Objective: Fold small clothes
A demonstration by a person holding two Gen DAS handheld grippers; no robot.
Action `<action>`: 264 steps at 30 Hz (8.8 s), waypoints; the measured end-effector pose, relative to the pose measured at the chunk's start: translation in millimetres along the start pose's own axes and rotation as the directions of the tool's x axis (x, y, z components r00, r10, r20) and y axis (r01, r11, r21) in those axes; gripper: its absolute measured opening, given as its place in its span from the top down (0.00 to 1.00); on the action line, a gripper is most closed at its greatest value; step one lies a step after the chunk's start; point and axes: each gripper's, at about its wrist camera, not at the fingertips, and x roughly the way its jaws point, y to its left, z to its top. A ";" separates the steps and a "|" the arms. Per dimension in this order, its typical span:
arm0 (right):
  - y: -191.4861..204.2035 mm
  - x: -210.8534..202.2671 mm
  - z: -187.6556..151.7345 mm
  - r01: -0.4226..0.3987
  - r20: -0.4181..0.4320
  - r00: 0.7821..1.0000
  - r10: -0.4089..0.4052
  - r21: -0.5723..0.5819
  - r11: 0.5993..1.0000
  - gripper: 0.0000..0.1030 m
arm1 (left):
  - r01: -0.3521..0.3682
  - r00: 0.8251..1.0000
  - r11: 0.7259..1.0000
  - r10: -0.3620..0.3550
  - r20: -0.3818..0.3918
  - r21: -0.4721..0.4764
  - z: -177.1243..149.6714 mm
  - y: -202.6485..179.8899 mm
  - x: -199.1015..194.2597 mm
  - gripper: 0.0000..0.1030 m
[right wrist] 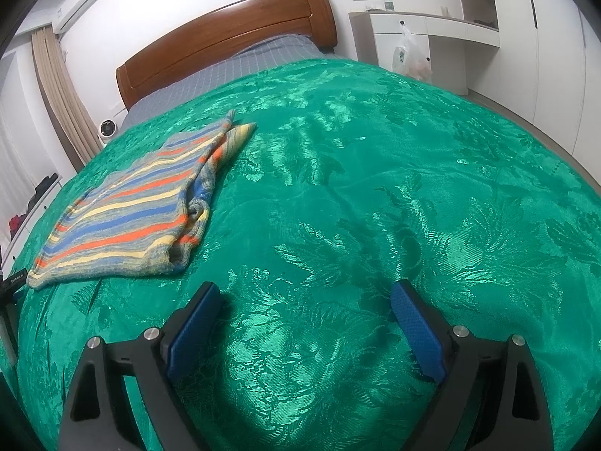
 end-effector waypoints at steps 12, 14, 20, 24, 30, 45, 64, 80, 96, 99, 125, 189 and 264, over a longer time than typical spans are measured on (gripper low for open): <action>0.1 -0.1 -0.1 -0.009 0.003 1.000 0.009 0.004 1.000 0.11 | -0.020 1.000 1.000 0.020 -0.014 0.010 3.3 -2.7 3.3 0.00; -0.7 -0.8 -0.1 -0.015 0.005 1.000 0.015 0.008 1.000 0.11 | -0.025 1.000 1.000 0.025 -0.004 0.015 2.0 -3.7 1.6 0.00; -5.2 -2.5 1.7 -0.043 0.002 0.999 0.043 0.028 0.999 0.10 | -0.028 0.997 0.998 0.032 -0.067 0.057 -1.9 -7.1 -27.1 0.15; -10.4 -10.3 14.5 -0.086 -0.046 0.995 0.090 0.068 0.994 0.11 | 0.125 0.992 0.966 -0.122 -0.027 0.225 -17.5 -59.2 -85.3 0.17; -9.3 4.1 74.5 -0.226 -0.136 0.964 0.231 0.049 0.973 0.11 | 0.478 0.867 0.646 -0.456 -0.201 0.595 -67.0 -226.5 -137.6 0.11; 39.2 192.2 182.8 -0.437 -0.459 0.728 0.509 0.261 0.860 0.37 | 0.359 0.836 0.202 -0.503 -0.218 0.911 -186.7 -436.8 -132.7 0.86; 283.4 149.5 229.5 -0.609 -0.491 0.693 0.528 -0.007 0.793 0.92 | 0.646 0.735 0.704 -0.678 0.007 0.295 -40.8 -178.2 -141.9 0.92; 406.5 161.3 145.4 -0.674 -0.486 0.665 0.567 -0.063 0.736 0.67 | 0.560 0.827 0.824 -0.562 -0.003 0.082 -34.7 -53.7 -105.9 0.28; 298.5 69.5 56.4 -0.582 -0.513 0.782 0.355 -0.395 0.711 0.67 | 0.411 0.910 0.903 -0.397 -0.121 0.123 -8.1 -59.7 -71.0 0.26; 301.1 77.9 97.3 -0.540 -0.439 0.824 0.359 -0.412 0.734 0.67 | 0.481 0.876 0.864 -0.468 -0.116 0.146 23.1 -80.7 -64.3 0.18; 271.1 51.6 20.8 -0.436 -0.473 0.846 0.248 -0.345 0.831 0.56 | 0.282 0.951 0.927 -0.237 -0.196 0.247 -29.4 -66.1 -68.1 0.06; 225.9 -44.5 -34.4 -0.176 -0.308 0.948 0.075 -0.313 0.933 0.05 | 0.234 0.963 0.916 -0.172 -0.209 0.325 -94.8 -51.7 -82.2 0.01; 340.8 41.8 123.8 -0.005 -0.025 1.000 -0.007 -0.458 0.889 0.00 | 0.175 0.974 0.854 -0.221 0.038 0.490 20.5 -136.3 -82.7 0.06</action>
